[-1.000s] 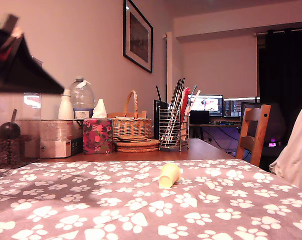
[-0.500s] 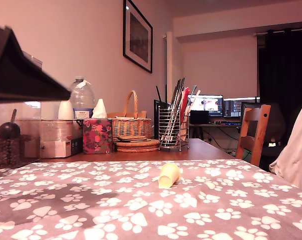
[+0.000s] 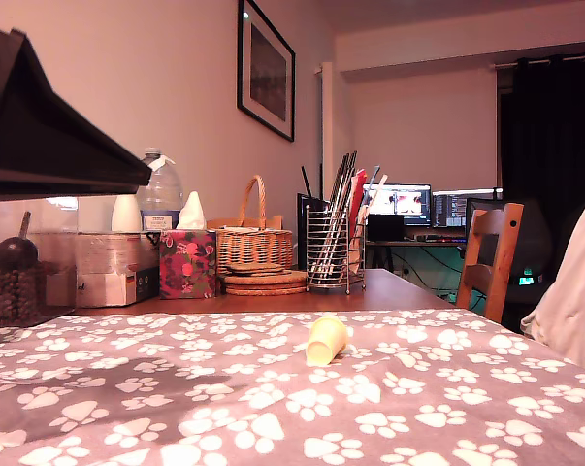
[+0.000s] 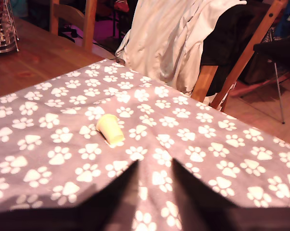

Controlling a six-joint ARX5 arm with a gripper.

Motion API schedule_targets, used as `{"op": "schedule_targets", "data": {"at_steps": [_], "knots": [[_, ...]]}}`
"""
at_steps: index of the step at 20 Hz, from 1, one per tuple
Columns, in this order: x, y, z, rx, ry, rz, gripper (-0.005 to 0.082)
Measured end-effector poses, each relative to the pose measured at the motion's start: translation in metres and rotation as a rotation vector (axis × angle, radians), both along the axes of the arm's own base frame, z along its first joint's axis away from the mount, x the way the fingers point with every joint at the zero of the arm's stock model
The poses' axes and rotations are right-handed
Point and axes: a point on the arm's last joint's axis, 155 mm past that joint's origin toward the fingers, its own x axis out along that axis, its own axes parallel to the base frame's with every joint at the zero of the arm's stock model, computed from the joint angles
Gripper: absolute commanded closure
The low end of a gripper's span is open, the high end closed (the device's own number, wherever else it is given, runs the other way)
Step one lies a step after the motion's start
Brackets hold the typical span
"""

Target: Pick up the coffee capsules on the table and drop them inside the coffee cup

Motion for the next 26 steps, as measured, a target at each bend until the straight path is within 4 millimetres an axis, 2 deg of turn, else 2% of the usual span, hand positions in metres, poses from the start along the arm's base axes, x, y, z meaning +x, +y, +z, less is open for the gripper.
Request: {"op": "schedule_targets", "data": {"at_steps": [3, 7, 9, 14, 26], "knots": [[0.007, 0.000, 0.006, -0.018, -0.025, 0.023, 0.0160], [0.015, -0.007, -0.004, -0.003, -0.017, 0.034, 0.0160], [0.019, -0.013, -0.002, -0.012, -0.040, 0.041, 0.0160], [0.028, -0.022, -0.021, 0.017, -0.029, 0.064, 0.0161], [0.048, -0.033, -0.044, 0.000, -0.034, 0.130, 0.0164]]}}
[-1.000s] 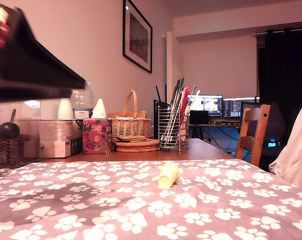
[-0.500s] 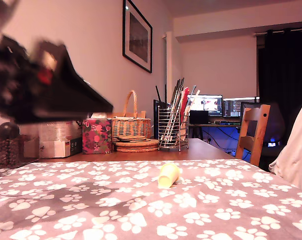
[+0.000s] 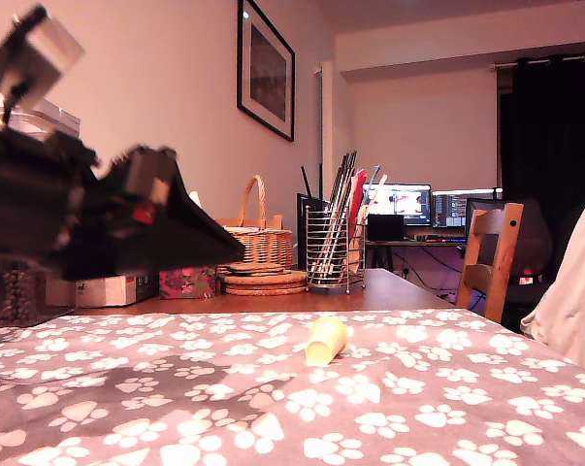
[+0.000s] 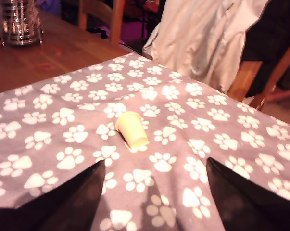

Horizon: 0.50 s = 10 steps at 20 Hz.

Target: Pick up the coffee capsules on the table and drop them inside the coffee cup

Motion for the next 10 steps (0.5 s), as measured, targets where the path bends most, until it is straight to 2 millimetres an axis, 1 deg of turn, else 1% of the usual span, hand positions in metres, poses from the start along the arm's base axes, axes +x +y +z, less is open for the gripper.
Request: {"op": "schedule_targets", "data": {"at_steps": [3, 5, 7, 10], "knots": [[0.003, -0.001, -0.010, -0.004, 0.019, 0.013, 0.0165], [0.004, -0.002, -0.023, 0.020, 0.046, 0.016, 0.0165], [0.006, -0.007, -0.033, 0.038, 0.068, 0.011, 0.0165], [0.014, -0.023, -0.032, 0.035, 0.064, -0.003, 0.0165]]}}
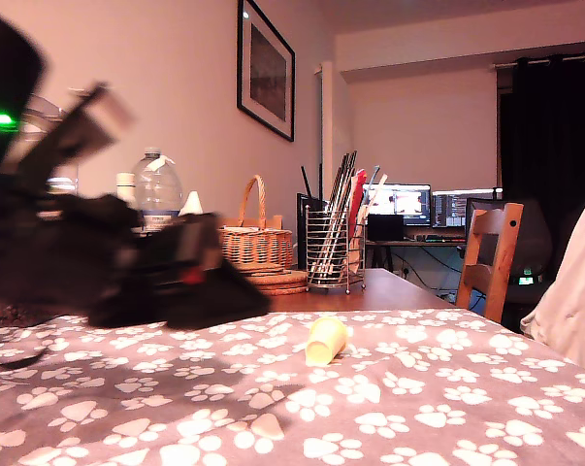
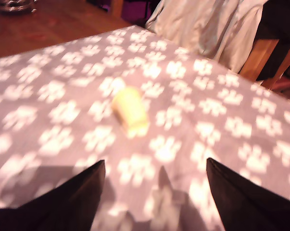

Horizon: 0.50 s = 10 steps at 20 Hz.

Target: Pick up the coffee capsules on the table and drop them inside the coffee cup

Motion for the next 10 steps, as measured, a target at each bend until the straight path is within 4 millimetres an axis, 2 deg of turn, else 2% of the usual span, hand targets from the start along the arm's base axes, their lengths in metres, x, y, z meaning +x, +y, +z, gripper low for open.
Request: {"op": "schedule_targets", "data": {"at_steps": [4, 8, 10], "knots": [[0.011, -0.013, 0.003, -0.009, -0.011, 0.000, 0.0165], [0.022, -0.023, -0.007, 0.010, 0.007, 0.002, 0.0165], [0.027, -0.028, -0.006, 0.006, 0.002, 0.003, 0.0166]]}}
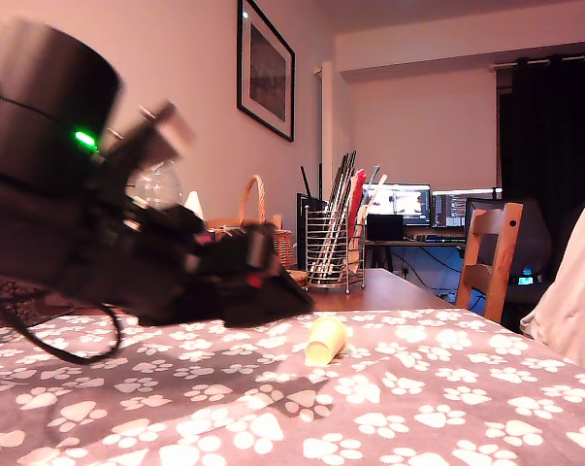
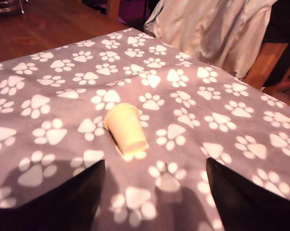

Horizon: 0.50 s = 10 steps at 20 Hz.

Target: Pick up the coffee capsules on the table and drop them inside the coffee cup

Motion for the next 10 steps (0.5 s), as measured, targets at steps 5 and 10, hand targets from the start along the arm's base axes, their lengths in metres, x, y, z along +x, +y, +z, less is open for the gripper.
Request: {"op": "schedule_targets", "data": {"at_steps": [5, 10], "knots": [[0.017, -0.012, -0.002, 0.012, 0.004, 0.019, 0.0166], [0.033, -0.020, -0.004, 0.037, 0.015, 0.047, 0.0166]]}}
